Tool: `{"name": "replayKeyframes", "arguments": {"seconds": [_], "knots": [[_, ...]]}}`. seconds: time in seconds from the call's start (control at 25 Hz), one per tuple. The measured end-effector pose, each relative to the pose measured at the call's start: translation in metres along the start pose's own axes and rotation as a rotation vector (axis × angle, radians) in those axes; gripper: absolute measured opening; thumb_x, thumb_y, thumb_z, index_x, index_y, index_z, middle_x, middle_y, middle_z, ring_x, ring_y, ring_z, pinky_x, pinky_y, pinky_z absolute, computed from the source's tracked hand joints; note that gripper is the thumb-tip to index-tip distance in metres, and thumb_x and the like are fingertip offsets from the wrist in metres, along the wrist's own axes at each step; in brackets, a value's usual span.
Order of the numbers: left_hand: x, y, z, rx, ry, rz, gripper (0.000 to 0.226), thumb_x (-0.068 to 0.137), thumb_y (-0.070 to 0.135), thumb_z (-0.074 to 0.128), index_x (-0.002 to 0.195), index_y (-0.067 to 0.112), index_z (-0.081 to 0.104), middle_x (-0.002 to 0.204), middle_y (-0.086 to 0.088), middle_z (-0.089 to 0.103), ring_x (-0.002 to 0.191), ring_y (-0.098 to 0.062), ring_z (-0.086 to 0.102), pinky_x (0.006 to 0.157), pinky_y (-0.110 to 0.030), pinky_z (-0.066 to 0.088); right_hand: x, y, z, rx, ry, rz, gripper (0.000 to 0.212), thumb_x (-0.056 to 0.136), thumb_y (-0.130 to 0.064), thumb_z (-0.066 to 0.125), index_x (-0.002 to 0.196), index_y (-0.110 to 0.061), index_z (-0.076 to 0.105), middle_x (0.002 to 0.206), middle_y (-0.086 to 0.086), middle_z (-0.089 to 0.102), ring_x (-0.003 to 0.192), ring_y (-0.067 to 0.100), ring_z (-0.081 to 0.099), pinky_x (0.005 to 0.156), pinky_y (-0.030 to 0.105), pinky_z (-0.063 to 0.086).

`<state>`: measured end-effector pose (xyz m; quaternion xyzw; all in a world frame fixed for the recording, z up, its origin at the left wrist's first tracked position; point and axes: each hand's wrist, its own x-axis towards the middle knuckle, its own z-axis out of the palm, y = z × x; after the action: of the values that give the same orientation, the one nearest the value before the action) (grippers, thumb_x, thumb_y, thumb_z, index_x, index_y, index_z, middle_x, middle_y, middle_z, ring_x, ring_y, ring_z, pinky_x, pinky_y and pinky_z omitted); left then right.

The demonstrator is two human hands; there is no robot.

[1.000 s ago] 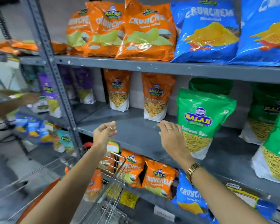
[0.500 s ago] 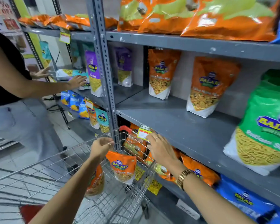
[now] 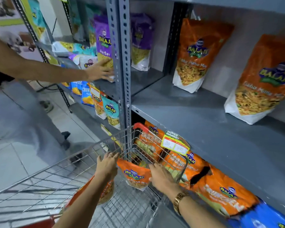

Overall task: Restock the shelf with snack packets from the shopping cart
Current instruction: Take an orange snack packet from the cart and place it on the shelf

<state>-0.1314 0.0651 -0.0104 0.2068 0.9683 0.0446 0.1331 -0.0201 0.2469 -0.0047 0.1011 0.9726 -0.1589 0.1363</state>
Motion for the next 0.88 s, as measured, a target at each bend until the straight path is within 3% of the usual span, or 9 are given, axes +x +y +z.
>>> {"name": "replayKeyframes", "arguments": {"seconds": [0.16, 0.32, 0.44, 0.56, 0.64, 0.72, 0.8, 0.88], "knots": [[0.006, 0.002, 0.006, 0.101, 0.119, 0.019, 0.029, 0.087, 0.008, 0.048, 0.113, 0.018, 0.055, 0.126, -0.007, 0.056, 0.123, -0.022, 0.043, 0.113, -0.054, 0.022, 0.006, -0.004, 0.002, -0.066, 0.073, -0.055, 0.022, 0.089, -0.004, 0.049, 0.111, -0.006, 0.052, 0.113, 0.013, 0.056, 0.105, 0.027, 0.052, 0.085, 0.037, 0.046], [-0.004, 0.002, 0.002, 0.098, 0.185, 0.04, 0.025, 0.087, 0.008, 0.045, 0.105, 0.018, 0.06, 0.117, -0.005, 0.062, 0.113, -0.02, 0.052, 0.11, -0.045, 0.025, -0.002, -0.002, 0.0, 0.011, 0.202, -0.039, 0.018, 0.088, -0.002, 0.049, 0.102, -0.006, 0.058, 0.113, 0.009, 0.059, 0.098, 0.024, 0.058, 0.079, 0.033, 0.05], [-0.025, 0.004, -0.024, -0.258, 0.28, 0.079, 0.016, 0.083, 0.003, 0.052, 0.089, 0.009, 0.066, 0.099, -0.011, 0.069, 0.086, -0.026, 0.063, 0.083, -0.038, 0.048, -0.017, 0.001, -0.012, 0.242, 0.368, 0.045, 0.01, 0.088, -0.012, 0.056, 0.092, -0.012, 0.064, 0.104, 0.001, 0.062, 0.089, 0.018, 0.06, 0.07, 0.024, 0.048], [-0.051, 0.011, -0.056, -0.707, 0.272, -0.016, 0.013, 0.08, -0.002, 0.057, 0.075, 0.008, 0.062, 0.079, -0.008, 0.064, 0.077, -0.024, 0.059, 0.063, -0.029, 0.047, -0.04, 0.001, -0.033, 0.525, 0.501, 0.05, 0.008, 0.081, -0.018, 0.066, 0.087, -0.013, 0.068, 0.091, -0.001, 0.064, 0.084, 0.018, 0.061, 0.069, 0.027, 0.049], [-0.066, 0.021, -0.078, -0.992, 0.238, -0.012, 0.017, 0.082, -0.001, 0.058, 0.069, 0.008, 0.053, 0.068, -0.007, 0.054, 0.071, -0.022, 0.051, 0.058, -0.025, 0.039, -0.058, -0.003, -0.05, 0.649, 0.574, 0.022, 0.012, 0.08, -0.022, 0.068, 0.088, -0.013, 0.068, 0.088, 0.0, 0.066, 0.079, 0.017, 0.06, 0.069, 0.031, 0.05], [-0.081, 0.037, -0.105, -1.21, 0.288, 0.064, 0.019, 0.083, 0.0, 0.057, 0.069, 0.008, 0.047, 0.065, -0.007, 0.046, 0.067, -0.019, 0.045, 0.058, -0.028, 0.036, -0.077, -0.007, -0.071, 0.734, 0.674, 0.004, 0.011, 0.081, -0.023, 0.067, 0.072, -0.025, 0.061, 0.066, -0.008, 0.057, 0.061, 0.009, 0.052, 0.054, 0.023, 0.041], [-0.09, 0.057, -0.138, -1.328, 0.382, 0.122, 0.024, 0.083, -0.001, 0.057, 0.066, 0.013, 0.046, 0.064, -0.006, 0.044, 0.063, -0.017, 0.042, 0.057, -0.028, 0.037, -0.095, -0.009, -0.097, 0.769, 0.801, 0.009, 0.042, 0.082, -0.021, 0.065, 0.054, -0.034, 0.037, 0.051, -0.017, 0.038, 0.048, -0.001, 0.036, 0.046, 0.019, 0.027], [-0.094, 0.08, -0.171, -1.368, 0.451, 0.191, 0.024, 0.083, 0.0, 0.057, 0.068, 0.016, 0.048, 0.066, -0.005, 0.047, 0.062, -0.015, 0.044, 0.055, -0.025, 0.042, -0.109, -0.009, -0.129, 0.846, 0.899, 0.0, 0.045, 0.084, -0.019, 0.063, 0.052, -0.029, 0.033, 0.051, -0.014, 0.039, 0.049, 0.006, 0.039, 0.05, 0.026, 0.03]]}}
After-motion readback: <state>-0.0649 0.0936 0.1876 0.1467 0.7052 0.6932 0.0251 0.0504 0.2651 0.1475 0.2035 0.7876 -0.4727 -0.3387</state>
